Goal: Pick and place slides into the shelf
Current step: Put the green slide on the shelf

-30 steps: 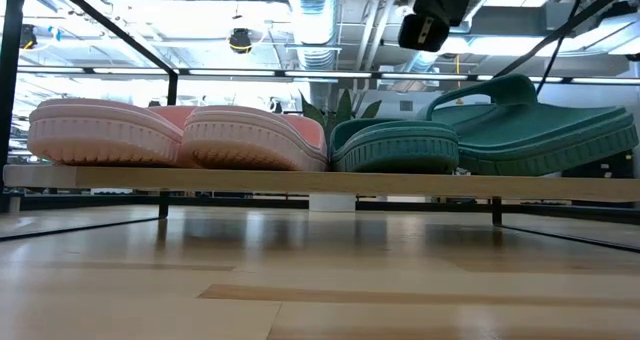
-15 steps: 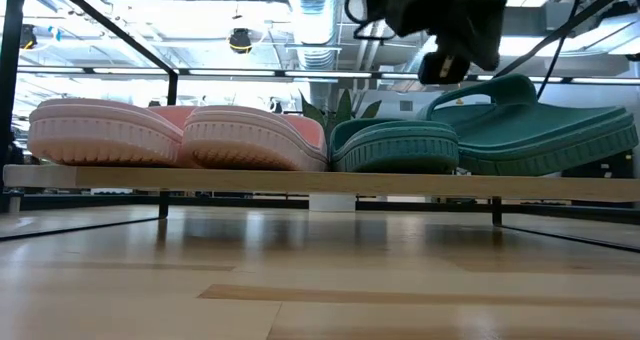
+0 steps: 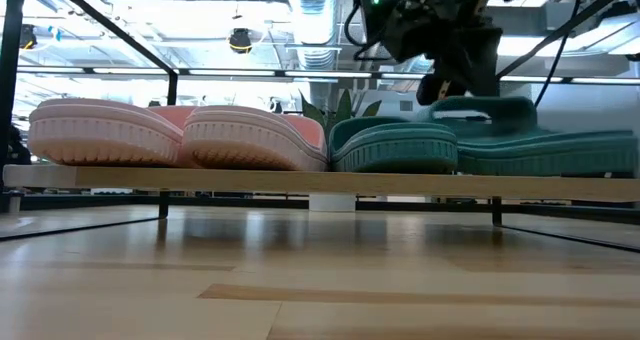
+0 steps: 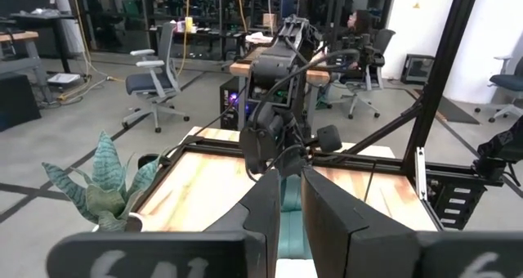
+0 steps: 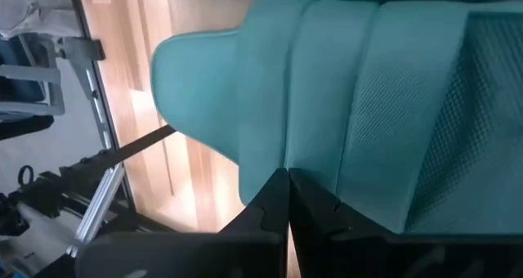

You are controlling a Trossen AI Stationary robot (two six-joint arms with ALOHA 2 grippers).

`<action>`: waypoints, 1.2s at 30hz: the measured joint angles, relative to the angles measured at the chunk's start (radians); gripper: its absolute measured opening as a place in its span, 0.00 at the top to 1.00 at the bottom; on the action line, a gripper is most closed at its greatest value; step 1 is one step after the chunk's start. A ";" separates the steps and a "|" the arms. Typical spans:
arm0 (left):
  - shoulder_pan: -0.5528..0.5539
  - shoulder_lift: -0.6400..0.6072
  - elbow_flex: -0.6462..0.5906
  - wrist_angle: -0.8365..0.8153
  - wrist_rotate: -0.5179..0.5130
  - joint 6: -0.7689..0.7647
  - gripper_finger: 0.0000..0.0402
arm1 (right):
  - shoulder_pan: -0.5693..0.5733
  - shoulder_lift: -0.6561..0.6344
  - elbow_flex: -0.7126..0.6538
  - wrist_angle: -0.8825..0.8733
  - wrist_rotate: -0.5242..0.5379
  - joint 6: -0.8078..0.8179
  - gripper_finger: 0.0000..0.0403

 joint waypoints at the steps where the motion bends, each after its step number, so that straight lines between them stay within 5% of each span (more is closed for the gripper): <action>1: 0.000 0.000 0.000 0.000 0.000 0.000 0.90 | -0.001 0.000 -0.012 0.008 -0.001 0.000 1.00; 36: 0.000 0.000 0.000 0.000 -0.003 -0.021 0.90 | -0.071 0.000 -0.235 0.322 -0.033 0.171 1.00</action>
